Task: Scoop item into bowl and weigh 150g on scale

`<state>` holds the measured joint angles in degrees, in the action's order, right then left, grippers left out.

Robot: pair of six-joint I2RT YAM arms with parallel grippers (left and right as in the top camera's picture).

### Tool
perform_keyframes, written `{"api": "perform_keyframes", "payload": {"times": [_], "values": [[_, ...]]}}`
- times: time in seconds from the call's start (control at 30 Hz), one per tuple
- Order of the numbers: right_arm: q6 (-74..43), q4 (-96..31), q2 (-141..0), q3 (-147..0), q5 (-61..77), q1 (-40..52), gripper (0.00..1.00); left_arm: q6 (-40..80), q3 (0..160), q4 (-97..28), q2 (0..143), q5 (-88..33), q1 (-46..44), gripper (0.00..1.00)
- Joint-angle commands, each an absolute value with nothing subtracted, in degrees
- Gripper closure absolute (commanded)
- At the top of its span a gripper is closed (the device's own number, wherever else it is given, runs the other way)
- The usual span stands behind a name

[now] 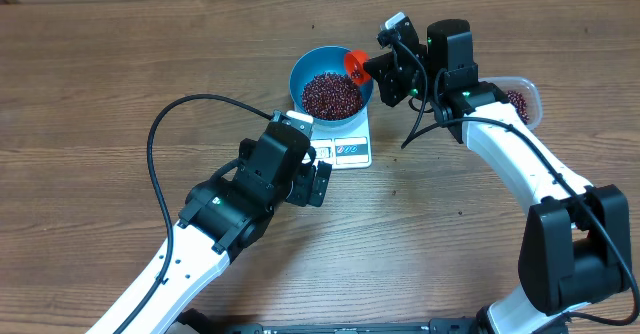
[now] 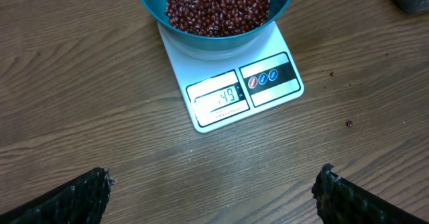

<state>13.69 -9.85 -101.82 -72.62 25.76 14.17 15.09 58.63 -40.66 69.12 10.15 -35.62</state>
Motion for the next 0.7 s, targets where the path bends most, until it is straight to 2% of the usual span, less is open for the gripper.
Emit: {"api": "perform_keyframes", "payload": {"times": [0.0, 0.17, 0.3, 0.4, 0.67], "values": [[13.3, -9.2, -102.0, -72.8, 26.7, 13.9, 0.96, 15.9, 58.5, -40.5, 69.1, 10.9, -35.8, 0.01], [13.6, -9.7, -102.0, -72.8, 26.7, 13.9, 0.96, 15.9, 58.5, -40.5, 69.1, 10.9, -35.8, 0.0], [15.5, -8.9, -102.0, -72.8, 32.8, 14.7, 0.96, 15.9, 58.5, -40.5, 69.1, 10.9, -35.8, 0.0], [22.8, -12.0, -102.0, -72.8, 29.3, 15.0, 0.96, 15.9, 58.5, -40.5, 69.1, 10.9, -35.8, 0.0], [22.5, -12.6, -102.0, -72.8, 27.0, 15.0, 0.96, 15.9, 58.5, -40.5, 69.1, 10.9, -35.8, 0.0]]}}
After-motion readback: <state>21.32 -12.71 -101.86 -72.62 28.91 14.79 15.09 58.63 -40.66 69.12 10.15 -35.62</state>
